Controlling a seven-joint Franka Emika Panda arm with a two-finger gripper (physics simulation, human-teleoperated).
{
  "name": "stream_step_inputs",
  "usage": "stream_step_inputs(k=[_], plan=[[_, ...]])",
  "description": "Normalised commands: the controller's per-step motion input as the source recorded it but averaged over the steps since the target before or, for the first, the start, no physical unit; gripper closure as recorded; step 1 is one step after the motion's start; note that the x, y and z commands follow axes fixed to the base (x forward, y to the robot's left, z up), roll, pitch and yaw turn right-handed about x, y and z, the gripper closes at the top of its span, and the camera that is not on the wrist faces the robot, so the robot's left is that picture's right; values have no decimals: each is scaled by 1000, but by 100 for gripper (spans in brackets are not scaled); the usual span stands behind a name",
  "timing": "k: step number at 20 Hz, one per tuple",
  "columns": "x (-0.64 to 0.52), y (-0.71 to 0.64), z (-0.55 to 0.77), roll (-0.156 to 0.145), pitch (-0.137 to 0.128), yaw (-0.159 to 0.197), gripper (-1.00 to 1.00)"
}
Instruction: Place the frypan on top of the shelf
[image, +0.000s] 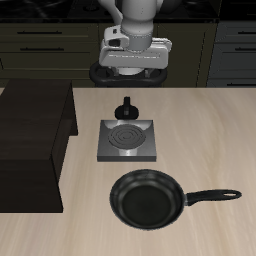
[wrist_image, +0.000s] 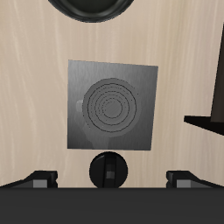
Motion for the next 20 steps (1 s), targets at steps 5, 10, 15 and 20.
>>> stream_step_inputs(k=[5, 10, 15, 20], plan=[[305, 169, -32, 5, 5, 2, -100], [466, 199, 2, -3, -3, 4, -100], [361, 97, 39, -23, -4, -9, -100], [445, 175, 35, -14, -12, 47, -100]])
